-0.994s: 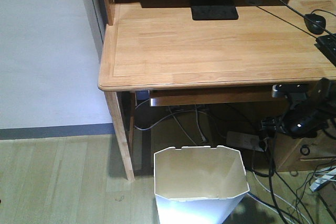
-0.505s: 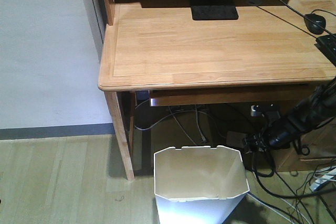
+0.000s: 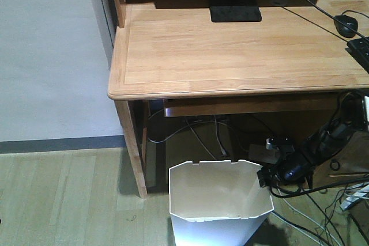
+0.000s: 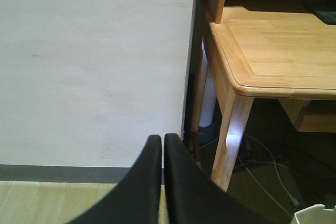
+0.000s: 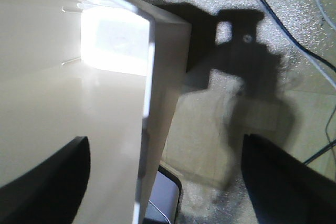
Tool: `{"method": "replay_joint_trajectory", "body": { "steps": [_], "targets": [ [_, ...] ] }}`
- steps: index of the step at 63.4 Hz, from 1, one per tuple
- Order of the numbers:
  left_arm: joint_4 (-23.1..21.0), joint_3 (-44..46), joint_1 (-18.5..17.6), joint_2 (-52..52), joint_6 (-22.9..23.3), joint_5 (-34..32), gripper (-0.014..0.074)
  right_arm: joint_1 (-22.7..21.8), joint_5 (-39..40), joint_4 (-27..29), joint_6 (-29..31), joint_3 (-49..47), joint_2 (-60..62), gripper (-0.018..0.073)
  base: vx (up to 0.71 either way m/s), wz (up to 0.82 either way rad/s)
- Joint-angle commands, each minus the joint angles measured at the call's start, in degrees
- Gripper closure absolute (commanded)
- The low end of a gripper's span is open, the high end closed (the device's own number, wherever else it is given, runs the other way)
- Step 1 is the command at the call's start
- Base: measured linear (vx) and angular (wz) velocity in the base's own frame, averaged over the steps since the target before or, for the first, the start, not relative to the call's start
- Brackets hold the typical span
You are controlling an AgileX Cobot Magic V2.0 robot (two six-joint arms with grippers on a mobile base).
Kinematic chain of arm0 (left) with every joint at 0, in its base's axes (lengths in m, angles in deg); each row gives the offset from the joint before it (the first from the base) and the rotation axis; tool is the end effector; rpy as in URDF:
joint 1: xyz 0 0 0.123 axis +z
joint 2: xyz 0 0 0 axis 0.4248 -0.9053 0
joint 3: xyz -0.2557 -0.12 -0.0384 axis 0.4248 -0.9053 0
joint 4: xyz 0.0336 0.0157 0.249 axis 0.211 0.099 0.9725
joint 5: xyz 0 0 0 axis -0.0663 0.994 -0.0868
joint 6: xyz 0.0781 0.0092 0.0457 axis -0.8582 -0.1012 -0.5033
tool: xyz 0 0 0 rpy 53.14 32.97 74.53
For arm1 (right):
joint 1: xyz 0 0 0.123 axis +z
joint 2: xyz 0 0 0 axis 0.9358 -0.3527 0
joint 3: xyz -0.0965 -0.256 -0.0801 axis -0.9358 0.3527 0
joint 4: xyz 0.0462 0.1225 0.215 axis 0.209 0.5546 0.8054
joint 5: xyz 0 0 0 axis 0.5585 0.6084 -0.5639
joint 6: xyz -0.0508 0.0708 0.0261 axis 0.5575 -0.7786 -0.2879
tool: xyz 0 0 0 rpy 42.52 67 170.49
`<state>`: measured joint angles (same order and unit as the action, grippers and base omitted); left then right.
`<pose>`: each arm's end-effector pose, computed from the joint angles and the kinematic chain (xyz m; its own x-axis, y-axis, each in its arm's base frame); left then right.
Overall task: Move trash bin to bedside with robot
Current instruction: 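Lower the right gripper to the rim of the white trash bin, then close the right gripper on the bin rim and lift it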
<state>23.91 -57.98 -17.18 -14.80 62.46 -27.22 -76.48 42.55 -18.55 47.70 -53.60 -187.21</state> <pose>0.0526 0.0084 0.1709 -0.2648 -0.1041 -0.9587 -0.1679 0.9840 -0.0604 0.3486 -0.0253 -0.1641 -0.9881 -0.1340 -0.0760 -0.1460 0.9719 0.1847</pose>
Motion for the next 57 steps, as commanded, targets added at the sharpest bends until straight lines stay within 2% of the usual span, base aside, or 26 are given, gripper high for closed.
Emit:
{"method": "replay_joint_trajectory", "body": {
  "steps": [1, 18, 28, 37, 42, 53, 57],
  "targets": [
    [-0.13, -0.19, -0.17, 0.81, 0.25, -3.76, 0.0603, -0.18, -2.27, 0.27, 0.65, -2.62, 1.10, -0.0005, 0.00, 0.00],
    [-0.13, -0.19, -0.17, 0.81, 0.25, -3.76, 0.0603, -0.18, -2.81, 0.50, 0.65, -7.73, -4.87, -0.0002, 0.00, 0.00],
    [-0.13, -0.19, -0.17, 0.81, 0.25, -3.76, 0.0603, -0.18, -3.32, 0.57, 0.42, -10.32, -7.66, 0.0046, 0.00, 0.00],
    [-0.13, -0.19, -0.17, 0.81, 0.25, -3.76, 0.0603, -0.18, -4.56, 0.44, 0.30, -12.01, -9.03, 0.0164, 0.00, 0.00],
    [-0.13, -0.19, -0.17, 0.81, 0.25, -3.76, 0.0603, -0.18, -6.49, 0.23, 0.30, -12.89, -9.39, 0.0272, 0.00, 0.00],
    [-0.13, -0.19, -0.17, 0.81, 0.25, -3.76, 0.0603, -0.18, -13.56, 1.14, 0.05, -16.04, -9.76, 0.0575, 0.00, 0.00],
    [-0.13, -0.19, -0.17, 0.81, 0.25, -3.76, 0.0603, -0.18, -16.89, 2.43, 0.06, -17.29, -9.72, 0.0574, 0.00, 0.00]
  ]
}}
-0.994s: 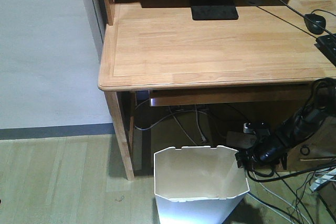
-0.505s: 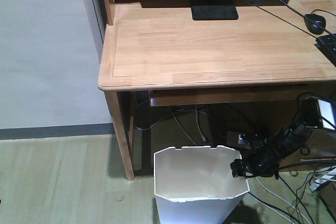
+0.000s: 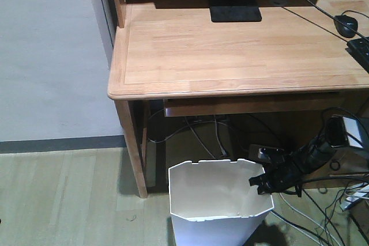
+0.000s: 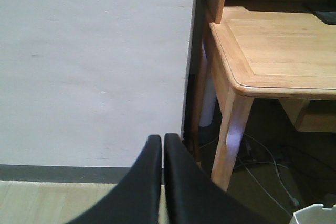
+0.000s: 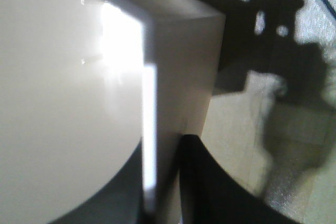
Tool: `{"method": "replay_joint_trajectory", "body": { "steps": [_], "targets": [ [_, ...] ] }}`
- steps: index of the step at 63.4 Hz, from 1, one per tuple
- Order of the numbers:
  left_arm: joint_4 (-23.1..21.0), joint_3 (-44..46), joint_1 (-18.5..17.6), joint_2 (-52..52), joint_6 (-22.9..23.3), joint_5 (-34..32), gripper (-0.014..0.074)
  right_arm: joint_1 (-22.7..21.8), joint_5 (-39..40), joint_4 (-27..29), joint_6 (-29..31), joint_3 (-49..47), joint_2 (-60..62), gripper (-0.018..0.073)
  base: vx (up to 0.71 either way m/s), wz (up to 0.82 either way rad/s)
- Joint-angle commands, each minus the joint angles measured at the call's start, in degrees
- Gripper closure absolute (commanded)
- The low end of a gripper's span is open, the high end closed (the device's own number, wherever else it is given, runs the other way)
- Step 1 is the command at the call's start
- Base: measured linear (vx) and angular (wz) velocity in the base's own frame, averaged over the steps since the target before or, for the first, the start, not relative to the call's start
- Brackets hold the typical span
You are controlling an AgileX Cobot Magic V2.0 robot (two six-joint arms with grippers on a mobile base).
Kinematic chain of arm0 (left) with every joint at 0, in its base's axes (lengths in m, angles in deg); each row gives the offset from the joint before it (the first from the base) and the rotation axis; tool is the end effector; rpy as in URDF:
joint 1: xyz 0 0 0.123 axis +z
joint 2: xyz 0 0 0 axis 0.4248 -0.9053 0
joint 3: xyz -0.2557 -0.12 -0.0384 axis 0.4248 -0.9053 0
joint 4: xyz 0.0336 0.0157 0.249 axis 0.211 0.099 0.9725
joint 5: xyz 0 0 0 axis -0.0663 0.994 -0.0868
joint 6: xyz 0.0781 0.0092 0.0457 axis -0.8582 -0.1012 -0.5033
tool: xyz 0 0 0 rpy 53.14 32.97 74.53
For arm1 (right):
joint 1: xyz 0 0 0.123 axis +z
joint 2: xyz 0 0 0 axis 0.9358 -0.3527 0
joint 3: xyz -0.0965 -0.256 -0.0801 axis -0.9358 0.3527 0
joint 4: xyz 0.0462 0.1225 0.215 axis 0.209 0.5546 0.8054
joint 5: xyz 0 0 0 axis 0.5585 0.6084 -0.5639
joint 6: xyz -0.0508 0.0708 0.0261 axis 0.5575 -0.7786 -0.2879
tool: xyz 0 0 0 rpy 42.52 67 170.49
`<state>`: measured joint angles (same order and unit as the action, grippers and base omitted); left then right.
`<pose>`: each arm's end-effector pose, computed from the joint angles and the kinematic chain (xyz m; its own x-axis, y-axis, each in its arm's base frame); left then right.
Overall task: Move trash bin to bedside with robot
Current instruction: 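Close the right gripper on the bin rim and lift it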
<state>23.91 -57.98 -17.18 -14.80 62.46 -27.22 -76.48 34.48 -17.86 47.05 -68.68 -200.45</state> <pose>0.0526 0.0084 0.1709 -0.2648 -0.1041 -0.9587 -0.1679 0.9840 -0.0604 0.3557 -0.0161 -0.2249 -0.9907 -0.1252 -0.0526 -0.1353 0.9427 0.3050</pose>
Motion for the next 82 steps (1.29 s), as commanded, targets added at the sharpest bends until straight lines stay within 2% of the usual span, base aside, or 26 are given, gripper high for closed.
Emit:
{"method": "replay_joint_trajectory", "body": {
  "steps": [1, 11, 21, 31, 37, 52, 65, 82],
  "targets": [
    [-0.13, -0.19, -0.17, 0.81, 0.25, -3.76, 0.0603, -0.18, -9.61, 1.91, 0.71, -2.44, 3.52, 0.0572, 0.00, 0.00],
    [-0.13, -0.19, -0.17, 0.81, 0.25, -3.76, 0.0603, -0.82, -15.75, 3.71, 4.61, -2.60, 4.49, 0.0565, 0.00, 0.00],
    [-0.13, -0.19, -0.17, 0.81, 0.25, -3.76, 0.0603, -2.25, -15.47, 6.18, 7.82, 1.21, 8.05, 0.0564, 0.00, 0.00],
    [-0.13, -0.19, -0.17, 0.81, 0.25, -3.76, 0.0603, -4.88, -16.96, 10.98, 14.48, 7.10, 13.45, 0.0564, 0.00, 0.00],
    [-0.13, -0.19, -0.17, 0.81, 0.25, -3.76, 0.0603, -6.46, -17.50, 11.01, 17.14, 11.59, 17.65, 0.0564, 0.00, 0.00],
    [-0.13, -0.19, -0.17, 0.81, 0.25, -3.76, 0.0603, -10.07, -16.67, 10.34, 19.44, 22.60, 28.67, 0.0564, 0.00, 0.00],
    [-0.13, -0.19, -0.17, 0.81, 0.25, -3.76, 0.0603, -10.35, -16.01, 7.66, 21.21, 30.97, 38.20, 0.0564, 0.00, 0.00],
    [-0.13, -0.19, -0.17, 0.81, 0.25, -3.76, 0.0603, -10.35, -16.72, 7.75, 21.26, 40.14, 48.30, 0.0564, 0.00, 0.00]
  ]
}}
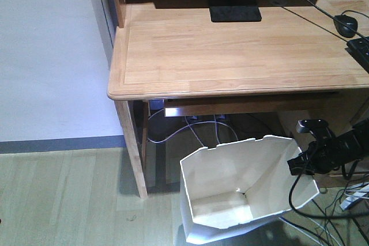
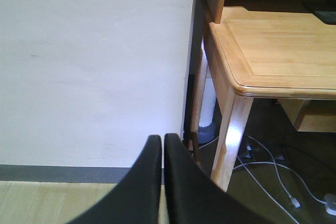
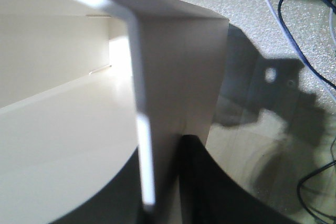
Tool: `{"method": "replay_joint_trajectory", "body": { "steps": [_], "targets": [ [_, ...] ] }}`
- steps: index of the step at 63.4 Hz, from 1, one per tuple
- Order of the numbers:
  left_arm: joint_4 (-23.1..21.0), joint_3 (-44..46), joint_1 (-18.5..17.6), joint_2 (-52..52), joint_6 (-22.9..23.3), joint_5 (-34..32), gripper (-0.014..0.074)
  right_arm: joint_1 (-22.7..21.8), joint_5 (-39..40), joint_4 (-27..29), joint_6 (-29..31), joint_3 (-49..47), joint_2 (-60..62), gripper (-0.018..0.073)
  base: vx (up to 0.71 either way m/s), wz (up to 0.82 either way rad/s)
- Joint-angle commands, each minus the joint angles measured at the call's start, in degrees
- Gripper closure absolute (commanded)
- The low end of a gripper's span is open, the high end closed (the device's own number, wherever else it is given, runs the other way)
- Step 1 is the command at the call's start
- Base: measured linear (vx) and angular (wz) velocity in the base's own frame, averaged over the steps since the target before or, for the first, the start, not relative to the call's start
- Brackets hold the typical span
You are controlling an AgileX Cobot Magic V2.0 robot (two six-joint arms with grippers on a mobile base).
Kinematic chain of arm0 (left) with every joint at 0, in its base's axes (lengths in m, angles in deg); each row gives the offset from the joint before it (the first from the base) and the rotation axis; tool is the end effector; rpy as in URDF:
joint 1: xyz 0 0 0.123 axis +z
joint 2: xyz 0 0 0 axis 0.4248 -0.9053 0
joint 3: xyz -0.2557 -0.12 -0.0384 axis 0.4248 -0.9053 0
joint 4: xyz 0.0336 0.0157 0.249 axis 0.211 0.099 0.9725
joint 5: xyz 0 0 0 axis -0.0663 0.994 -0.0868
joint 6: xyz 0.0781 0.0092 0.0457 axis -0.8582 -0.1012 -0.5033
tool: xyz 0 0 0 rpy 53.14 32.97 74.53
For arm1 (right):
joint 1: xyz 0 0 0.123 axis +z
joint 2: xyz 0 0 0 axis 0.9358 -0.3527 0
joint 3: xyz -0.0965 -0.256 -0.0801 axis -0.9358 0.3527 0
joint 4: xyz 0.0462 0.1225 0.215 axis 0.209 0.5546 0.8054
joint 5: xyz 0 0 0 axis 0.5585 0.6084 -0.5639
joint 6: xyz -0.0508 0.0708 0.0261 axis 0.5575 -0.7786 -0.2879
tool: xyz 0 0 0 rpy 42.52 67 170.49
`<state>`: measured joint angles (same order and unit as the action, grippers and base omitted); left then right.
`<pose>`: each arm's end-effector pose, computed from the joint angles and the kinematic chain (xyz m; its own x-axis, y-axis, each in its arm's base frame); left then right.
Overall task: Move trash bin to bedside with robot
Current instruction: 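Close the right gripper on the bin rim and lift it, then drive away from the desk carrying the bin in the right gripper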
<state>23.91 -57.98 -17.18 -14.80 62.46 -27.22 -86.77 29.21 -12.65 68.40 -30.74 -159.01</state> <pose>0.0526 0.0084 0.1709 -0.2648 -0.1041 -0.9587 -0.1679 0.9840 -0.0604 0.3115 -0.0596 -0.0235 -0.9521 -0.2130 -0.2196 -0.2784 0.9008 0.3333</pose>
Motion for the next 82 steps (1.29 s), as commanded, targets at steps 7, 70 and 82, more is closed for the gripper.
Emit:
{"method": "replay_joint_trajectory", "body": {
  "steps": [7, 70, 82],
  "targets": [
    [-0.13, -0.19, -0.17, 0.81, 0.25, -3.76, 0.0603, -0.06, -11.55, 2.42, -0.15, 4.02, 9.09, 0.0564, 0.00, 0.00],
    [-0.13, -0.19, -0.17, 0.81, 0.25, -3.76, 0.0603, -0.06, -12.72, 2.73, -0.57, 4.45, 10.03, 0.0564, 0.00, 0.02],
    [-0.13, -0.19, -0.17, 0.81, 0.25, -3.76, 0.0603, -0.06, -12.72, 2.73, -0.57, 4.45, 10.03, 0.0564, -0.05, 0.23]
  ]
}}
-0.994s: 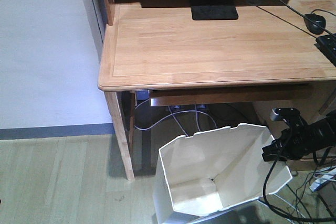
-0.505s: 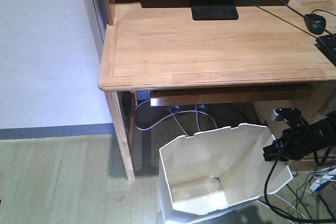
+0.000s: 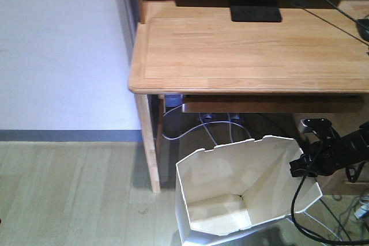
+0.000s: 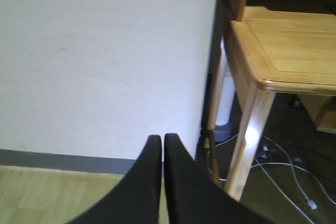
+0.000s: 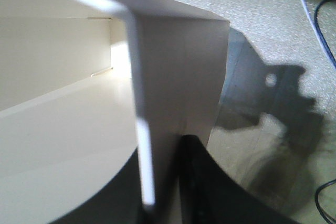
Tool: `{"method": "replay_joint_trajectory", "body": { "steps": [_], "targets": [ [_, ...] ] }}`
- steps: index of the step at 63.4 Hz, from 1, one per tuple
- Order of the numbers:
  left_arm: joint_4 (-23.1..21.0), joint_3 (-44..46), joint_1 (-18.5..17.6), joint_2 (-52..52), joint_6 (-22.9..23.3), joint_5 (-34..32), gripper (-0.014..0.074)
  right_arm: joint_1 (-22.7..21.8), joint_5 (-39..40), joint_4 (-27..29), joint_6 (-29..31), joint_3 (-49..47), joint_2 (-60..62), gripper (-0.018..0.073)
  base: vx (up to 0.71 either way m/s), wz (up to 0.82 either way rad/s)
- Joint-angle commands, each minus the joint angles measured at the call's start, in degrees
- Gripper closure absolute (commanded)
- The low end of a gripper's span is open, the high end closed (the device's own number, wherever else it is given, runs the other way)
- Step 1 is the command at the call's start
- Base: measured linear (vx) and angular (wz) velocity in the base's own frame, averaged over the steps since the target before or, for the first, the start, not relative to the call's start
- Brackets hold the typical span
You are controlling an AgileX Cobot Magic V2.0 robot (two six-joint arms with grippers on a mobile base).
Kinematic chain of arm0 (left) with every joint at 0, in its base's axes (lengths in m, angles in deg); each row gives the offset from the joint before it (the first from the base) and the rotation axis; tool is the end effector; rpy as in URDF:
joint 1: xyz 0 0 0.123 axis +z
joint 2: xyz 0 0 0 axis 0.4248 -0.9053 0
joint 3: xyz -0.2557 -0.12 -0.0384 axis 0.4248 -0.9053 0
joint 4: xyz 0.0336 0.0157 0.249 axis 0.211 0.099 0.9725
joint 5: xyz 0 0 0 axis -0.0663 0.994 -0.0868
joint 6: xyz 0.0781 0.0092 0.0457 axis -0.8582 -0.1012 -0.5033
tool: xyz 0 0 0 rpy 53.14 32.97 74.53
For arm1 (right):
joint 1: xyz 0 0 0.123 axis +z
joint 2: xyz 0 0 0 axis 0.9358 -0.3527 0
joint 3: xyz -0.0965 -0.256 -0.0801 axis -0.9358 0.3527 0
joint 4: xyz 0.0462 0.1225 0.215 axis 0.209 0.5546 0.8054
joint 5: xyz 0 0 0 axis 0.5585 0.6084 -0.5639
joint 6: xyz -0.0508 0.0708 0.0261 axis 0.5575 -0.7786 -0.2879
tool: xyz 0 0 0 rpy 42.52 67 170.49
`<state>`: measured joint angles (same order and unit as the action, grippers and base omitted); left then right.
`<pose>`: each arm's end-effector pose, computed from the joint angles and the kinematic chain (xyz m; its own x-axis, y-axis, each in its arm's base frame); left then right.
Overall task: Move trash bin to bedside with robot
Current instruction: 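Drive away from the desk carrying the bin in the right gripper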
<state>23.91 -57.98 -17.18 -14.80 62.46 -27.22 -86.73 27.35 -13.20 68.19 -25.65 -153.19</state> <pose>0.0526 0.0084 0.1709 -0.2648 -0.1041 -0.9587 -0.1679 0.9840 -0.0604 0.2963 -0.0525 0.0006 -0.9485 -0.2209 -0.2269 -0.2918 0.8882 0.3548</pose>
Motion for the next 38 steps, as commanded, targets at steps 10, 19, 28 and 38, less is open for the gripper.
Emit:
{"method": "replay_joint_trajectory", "body": {
  "steps": [10, 19, 28, 38],
  "targets": [
    [-0.13, -0.19, -0.17, 0.81, 0.25, -3.76, 0.0603, -0.10, -10.87, 3.28, -0.30, -0.64, 4.21, 0.0564, -0.08, 0.41],
    [-0.13, -0.19, -0.17, 0.81, 0.25, -3.76, 0.0603, -0.10, -10.82, 3.28, -0.30, -0.64, 4.21, 0.0564, -0.08, 0.51],
    [-0.13, -0.19, -0.17, 0.81, 0.25, -3.76, 0.0603, -0.10, -10.82, 3.28, -0.30, -0.64, 4.21, 0.0564, -0.10, 0.55],
    [-0.13, -0.19, -0.17, 0.81, 0.25, -3.76, 0.0603, -0.10, -10.82, 3.28, -0.30, -0.64, 4.21, 0.0564, -0.09, 0.56]
  ]
}}
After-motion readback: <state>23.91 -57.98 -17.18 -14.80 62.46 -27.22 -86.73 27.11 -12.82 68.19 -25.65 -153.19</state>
